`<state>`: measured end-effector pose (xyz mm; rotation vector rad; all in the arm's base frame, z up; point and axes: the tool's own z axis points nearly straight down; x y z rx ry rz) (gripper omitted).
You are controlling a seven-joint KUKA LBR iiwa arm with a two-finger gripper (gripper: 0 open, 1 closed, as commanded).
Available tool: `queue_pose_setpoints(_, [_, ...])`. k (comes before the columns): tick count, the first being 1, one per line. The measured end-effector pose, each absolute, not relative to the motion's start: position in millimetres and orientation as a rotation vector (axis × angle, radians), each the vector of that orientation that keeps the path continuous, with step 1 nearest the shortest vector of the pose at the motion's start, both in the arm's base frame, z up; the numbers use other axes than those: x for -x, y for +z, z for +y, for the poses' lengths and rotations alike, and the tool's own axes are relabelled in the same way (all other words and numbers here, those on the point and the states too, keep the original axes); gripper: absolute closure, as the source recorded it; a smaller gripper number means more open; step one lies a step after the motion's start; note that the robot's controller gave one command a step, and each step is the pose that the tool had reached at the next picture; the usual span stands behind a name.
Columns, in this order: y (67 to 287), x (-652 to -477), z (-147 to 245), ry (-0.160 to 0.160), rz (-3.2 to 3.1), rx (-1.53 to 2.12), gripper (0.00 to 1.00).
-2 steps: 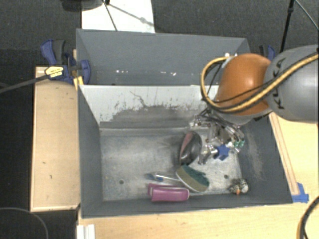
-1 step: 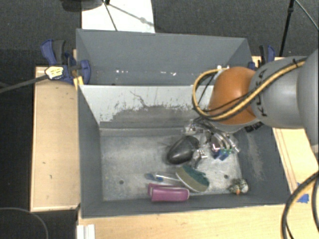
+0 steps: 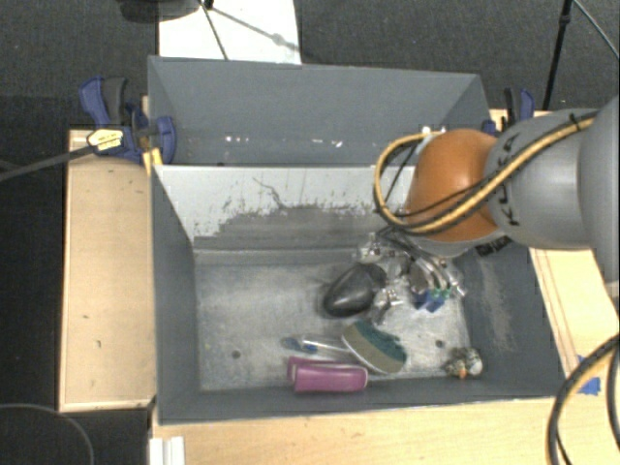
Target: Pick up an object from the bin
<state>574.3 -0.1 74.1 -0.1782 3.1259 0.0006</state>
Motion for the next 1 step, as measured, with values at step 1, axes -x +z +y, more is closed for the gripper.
queue_pose_setpoints(1, [207.8, -561.7, 27.1, 0.001, 3.123, 0.236, 1.00])
